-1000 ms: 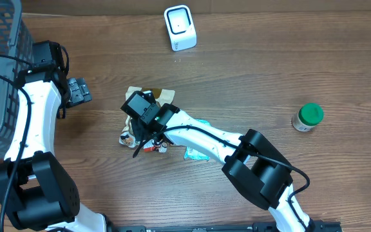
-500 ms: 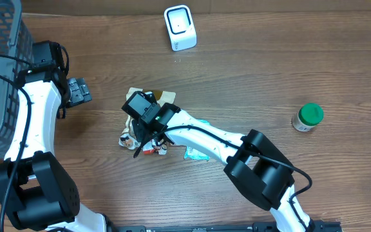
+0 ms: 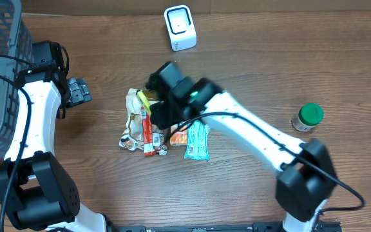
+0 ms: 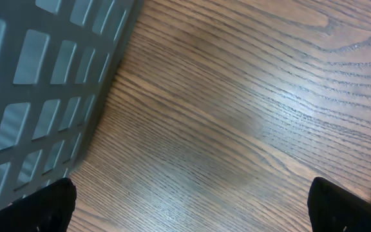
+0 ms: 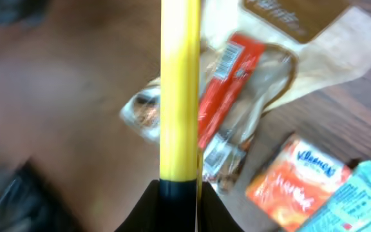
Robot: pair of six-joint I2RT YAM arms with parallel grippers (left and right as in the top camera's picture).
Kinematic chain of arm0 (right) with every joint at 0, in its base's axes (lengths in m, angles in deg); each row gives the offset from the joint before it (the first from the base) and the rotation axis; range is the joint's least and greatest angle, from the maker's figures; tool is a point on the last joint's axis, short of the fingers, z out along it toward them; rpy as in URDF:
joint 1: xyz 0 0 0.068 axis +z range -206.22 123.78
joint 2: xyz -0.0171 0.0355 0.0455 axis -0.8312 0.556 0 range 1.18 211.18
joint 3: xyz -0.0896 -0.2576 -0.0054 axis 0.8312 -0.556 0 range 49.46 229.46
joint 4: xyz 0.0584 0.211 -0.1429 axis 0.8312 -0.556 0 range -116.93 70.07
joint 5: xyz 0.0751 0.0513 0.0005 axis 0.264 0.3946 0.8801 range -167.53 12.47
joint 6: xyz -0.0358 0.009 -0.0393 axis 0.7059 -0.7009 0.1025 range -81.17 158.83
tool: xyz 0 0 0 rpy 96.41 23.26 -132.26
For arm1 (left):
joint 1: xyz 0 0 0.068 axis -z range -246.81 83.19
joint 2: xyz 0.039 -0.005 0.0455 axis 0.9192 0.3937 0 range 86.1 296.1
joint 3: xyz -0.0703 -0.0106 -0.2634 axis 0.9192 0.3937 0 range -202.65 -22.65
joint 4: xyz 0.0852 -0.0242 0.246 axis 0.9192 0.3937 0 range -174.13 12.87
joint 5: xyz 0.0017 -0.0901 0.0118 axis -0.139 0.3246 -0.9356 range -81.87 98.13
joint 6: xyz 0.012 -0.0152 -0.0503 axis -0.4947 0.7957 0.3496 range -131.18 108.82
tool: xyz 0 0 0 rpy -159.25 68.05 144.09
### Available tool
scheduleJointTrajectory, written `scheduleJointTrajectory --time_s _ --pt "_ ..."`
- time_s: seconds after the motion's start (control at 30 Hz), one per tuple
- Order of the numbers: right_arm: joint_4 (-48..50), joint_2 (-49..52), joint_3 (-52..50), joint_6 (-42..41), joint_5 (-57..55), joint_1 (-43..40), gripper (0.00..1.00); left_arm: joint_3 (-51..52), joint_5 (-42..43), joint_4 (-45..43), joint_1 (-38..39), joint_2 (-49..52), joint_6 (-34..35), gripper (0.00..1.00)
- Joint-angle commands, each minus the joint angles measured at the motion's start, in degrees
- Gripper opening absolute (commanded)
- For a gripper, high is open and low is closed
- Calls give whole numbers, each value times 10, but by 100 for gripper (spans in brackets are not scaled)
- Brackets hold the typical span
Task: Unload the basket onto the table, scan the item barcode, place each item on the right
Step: 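Lift the yellow snack bar out of the bag with right gripper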
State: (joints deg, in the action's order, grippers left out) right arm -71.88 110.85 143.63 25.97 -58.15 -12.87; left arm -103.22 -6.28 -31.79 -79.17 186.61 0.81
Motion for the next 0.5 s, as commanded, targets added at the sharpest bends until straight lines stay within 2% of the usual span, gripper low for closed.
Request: scheduleJointTrajectory --time_s 0.0,0.07,0.23,0.47 --pt "-27 -19 2 153 170 -30 4 -9 -6 -1 4 -9 -2 100" --pt "-76 -19 2 223 200 -58 4 -9 -6 -1 4 -9 -2 100" --pt "-139 -19 2 297 200 -96 4 -9 -6 -1 4 -9 -2 100" --pt "-149 -19 2 273 200 -131 4 -9 -6 -1 4 -9 -2 100"
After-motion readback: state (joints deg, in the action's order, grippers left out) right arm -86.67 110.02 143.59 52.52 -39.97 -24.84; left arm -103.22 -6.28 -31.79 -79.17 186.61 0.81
